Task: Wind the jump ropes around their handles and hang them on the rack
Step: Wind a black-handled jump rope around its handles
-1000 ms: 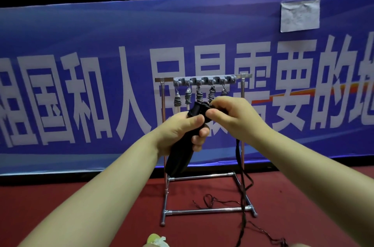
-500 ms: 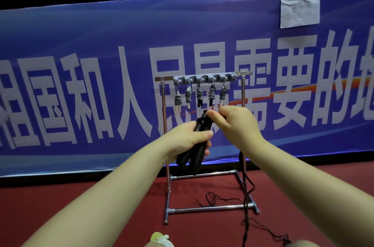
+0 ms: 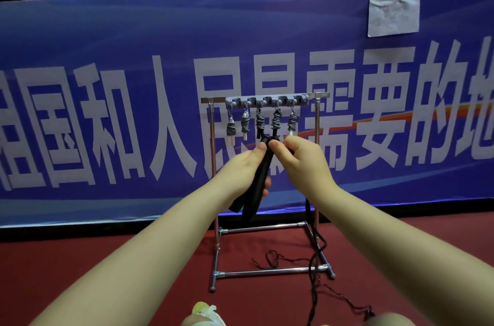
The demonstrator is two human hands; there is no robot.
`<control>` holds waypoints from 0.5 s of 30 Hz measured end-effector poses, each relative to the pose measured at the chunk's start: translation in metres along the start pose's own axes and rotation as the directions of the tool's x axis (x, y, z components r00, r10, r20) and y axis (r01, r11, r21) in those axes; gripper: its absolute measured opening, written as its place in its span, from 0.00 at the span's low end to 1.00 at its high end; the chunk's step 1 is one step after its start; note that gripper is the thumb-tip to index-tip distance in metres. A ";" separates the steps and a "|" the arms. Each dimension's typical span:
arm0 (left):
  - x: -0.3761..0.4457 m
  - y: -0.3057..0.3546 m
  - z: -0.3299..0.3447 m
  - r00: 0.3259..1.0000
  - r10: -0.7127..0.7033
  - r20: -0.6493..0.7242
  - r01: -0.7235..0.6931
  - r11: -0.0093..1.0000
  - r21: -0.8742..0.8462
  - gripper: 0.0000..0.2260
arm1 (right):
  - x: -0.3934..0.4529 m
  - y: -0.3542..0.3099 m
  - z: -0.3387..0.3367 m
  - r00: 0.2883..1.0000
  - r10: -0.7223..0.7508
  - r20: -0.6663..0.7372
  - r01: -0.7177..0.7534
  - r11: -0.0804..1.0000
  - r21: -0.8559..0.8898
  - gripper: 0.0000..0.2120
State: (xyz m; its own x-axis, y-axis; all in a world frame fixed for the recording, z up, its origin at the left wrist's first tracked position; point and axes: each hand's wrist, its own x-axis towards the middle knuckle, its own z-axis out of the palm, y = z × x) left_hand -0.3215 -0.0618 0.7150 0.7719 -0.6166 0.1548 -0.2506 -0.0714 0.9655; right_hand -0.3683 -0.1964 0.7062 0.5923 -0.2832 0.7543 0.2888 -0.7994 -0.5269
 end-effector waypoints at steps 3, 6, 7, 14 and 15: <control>0.003 -0.001 -0.003 0.996 -0.088 0.016 0.088 0.996 -0.032 0.24 | -0.001 0.001 0.004 0.999 0.038 0.036 -0.038 0.999 0.018 0.21; 0.003 -0.002 -0.008 0.995 -0.100 0.024 0.099 0.995 0.023 0.21 | -0.002 0.001 0.003 0.993 0.056 0.103 -0.059 0.998 0.023 0.21; 0.004 -0.002 -0.011 0.996 -0.091 0.022 0.090 0.995 0.049 0.20 | -0.003 0.000 0.002 0.988 0.060 0.144 -0.065 0.997 0.029 0.21; 0.002 0.004 -0.027 0.999 -0.008 -0.049 0.025 0.932 0.362 0.14 | 0.000 -0.016 -0.023 0.752 0.259 0.606 -0.363 0.930 0.053 0.07; 0.003 0.003 -0.027 0.998 0.022 -0.056 0.005 0.893 0.450 0.13 | 0.001 -0.018 -0.027 0.714 0.282 0.641 -0.342 0.939 -0.033 0.06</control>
State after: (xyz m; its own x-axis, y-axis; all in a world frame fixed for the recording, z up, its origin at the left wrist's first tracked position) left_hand -0.3044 -0.0425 0.7238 0.7976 -0.5733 0.1878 -0.4825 -0.4195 0.7689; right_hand -0.3931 -0.1965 0.7272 0.9863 -0.0885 0.1390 0.0439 -0.6717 -0.7395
